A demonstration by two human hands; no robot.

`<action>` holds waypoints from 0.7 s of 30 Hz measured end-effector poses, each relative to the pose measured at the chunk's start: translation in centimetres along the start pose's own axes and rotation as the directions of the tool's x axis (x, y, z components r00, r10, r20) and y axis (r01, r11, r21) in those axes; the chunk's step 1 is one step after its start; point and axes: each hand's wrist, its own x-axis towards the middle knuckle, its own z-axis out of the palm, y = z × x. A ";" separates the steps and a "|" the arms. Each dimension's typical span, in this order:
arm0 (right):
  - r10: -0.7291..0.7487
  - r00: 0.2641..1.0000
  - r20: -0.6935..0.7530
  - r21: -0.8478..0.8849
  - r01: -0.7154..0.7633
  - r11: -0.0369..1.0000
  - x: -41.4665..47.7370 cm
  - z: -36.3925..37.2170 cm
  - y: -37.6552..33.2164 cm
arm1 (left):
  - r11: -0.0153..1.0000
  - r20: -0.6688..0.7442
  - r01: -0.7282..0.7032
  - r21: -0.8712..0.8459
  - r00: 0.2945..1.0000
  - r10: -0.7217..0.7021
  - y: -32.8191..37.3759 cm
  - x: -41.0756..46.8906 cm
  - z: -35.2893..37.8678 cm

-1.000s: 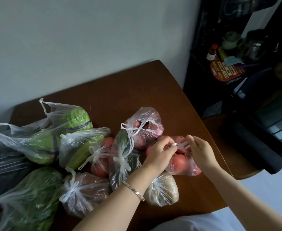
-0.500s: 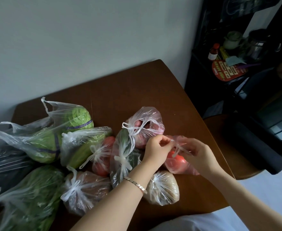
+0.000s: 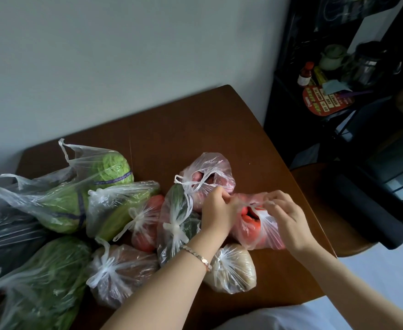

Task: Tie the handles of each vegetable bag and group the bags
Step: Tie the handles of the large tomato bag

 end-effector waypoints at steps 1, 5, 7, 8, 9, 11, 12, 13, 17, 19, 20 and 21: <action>0.058 0.998 -0.020 0.100 -0.055 0.993 0.1 -0.2 0.1 | 1.000 -0.057 -0.005 0.005 0.998 0.005 -0.1 0.4 0.0; 0.379 0.922 -0.073 0.316 -0.339 0.886 0.3 -1.7 3.1 | 0.988 -0.148 0.150 0.049 0.979 -0.141 -3.0 1.8 0.2; 0.508 0.852 -0.123 0.267 -0.465 0.844 0.0 -2.6 5.4 | 0.965 -0.116 0.244 0.098 0.966 -0.232 -5.2 2.0 0.4; 0.568 0.811 -0.141 0.248 -0.527 0.813 -0.2 -2.8 6.3 | 0.952 -0.096 0.292 0.095 0.954 -0.283 -6.3 1.9 0.8; 0.620 0.769 -0.153 0.243 -0.579 0.778 -0.3 -2.9 7.0 | 0.934 -0.081 0.352 0.056 0.934 -0.347 -7.0 1.8 1.2; 0.690 0.702 -0.178 0.293 -0.632 0.718 0.0 -2.6 7.5 | 0.878 -0.050 0.473 -0.072 0.878 -0.477 -7.6 1.8 2.0; 0.710 0.678 -0.192 0.346 -0.630 0.695 0.3 -2.4 7.3 | 0.845 -0.050 0.517 -0.135 0.848 -0.527 -7.4 2.0 2.4; 0.714 0.669 -0.207 0.392 -0.612 0.687 0.7 -2.3 6.8 | 0.825 -0.053 0.529 -0.197 0.835 -0.548 -7.1 2.3 2.5; 0.486 0.840 -0.240 0.276 -0.421 0.864 1.3 -2.5 3.0 | 0.900 0.021 0.256 -0.353 0.964 -0.266 -4.1 2.4 0.8; 0.280 0.946 -0.165 0.117 -0.263 0.958 1.4 -2.5 1.0 | 0.907 0.237 0.167 -0.386 0.968 -0.078 -2.4 1.8 -0.5; 0.190 0.976 -0.104 0.030 -0.188 0.982 1.6 -2.3 0.2 | 0.920 0.359 0.164 -0.356 0.933 -0.027 -1.8 1.5 -0.9; 0.117 0.993 -0.033 -0.068 -0.119 0.991 1.8 -2.1 -0.3 | 0.934 0.465 0.167 -0.316 0.885 -0.001 -1.3 1.1 -1.0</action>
